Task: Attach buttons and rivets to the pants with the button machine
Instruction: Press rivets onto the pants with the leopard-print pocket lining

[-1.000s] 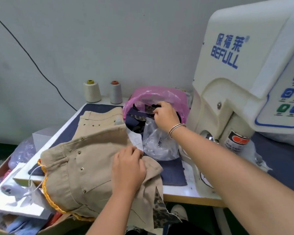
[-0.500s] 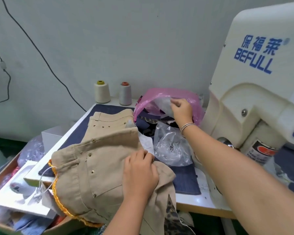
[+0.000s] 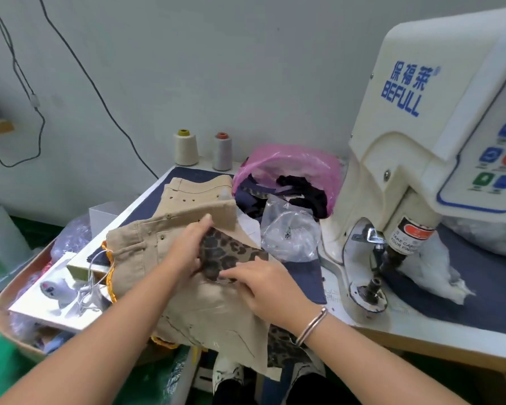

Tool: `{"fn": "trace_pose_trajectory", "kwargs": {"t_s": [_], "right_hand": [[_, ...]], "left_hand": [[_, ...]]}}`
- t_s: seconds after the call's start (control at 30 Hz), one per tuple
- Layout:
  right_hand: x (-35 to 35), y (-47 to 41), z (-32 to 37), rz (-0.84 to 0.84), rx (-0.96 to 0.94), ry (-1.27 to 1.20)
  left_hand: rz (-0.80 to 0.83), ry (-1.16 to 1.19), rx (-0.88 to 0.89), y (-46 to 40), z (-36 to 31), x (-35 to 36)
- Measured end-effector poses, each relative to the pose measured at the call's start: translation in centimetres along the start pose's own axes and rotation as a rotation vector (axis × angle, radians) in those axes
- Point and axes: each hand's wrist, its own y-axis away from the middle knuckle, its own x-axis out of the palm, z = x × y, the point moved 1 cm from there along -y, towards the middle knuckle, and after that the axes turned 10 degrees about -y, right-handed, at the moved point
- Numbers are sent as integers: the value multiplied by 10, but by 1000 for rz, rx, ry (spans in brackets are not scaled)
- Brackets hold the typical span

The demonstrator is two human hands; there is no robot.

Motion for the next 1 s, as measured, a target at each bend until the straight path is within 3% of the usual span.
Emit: {"fn": "trace_pose_trajectory", "kwargs": {"t_s": [0.07, 0.17, 0.27, 0.53, 0.67, 0.83, 1.0], "right_hand": [[-3, 3, 1, -69, 105, -199], [-18, 1, -9, -345, 390, -356], [-28, 0, -24, -223, 618, -259], [-24, 1, -35, -225, 752, -242], [-22, 1, -31, -339, 715, -275], [-26, 3, -30, -482, 678, -360], [-28, 2, -29, -247, 824, -345]], "left_hand": [[-98, -328, 118, -4, 1, -7], [-72, -511, 269, -5, -7, -7], [-41, -734, 416, -14, -21, -6], [-25, -1532, 825, -49, -43, 9], [59, -1852, 817, -62, -54, 10], [97, -1974, 841, -62, -81, 7], [233, -1713, 711, -54, -101, -7]]}}
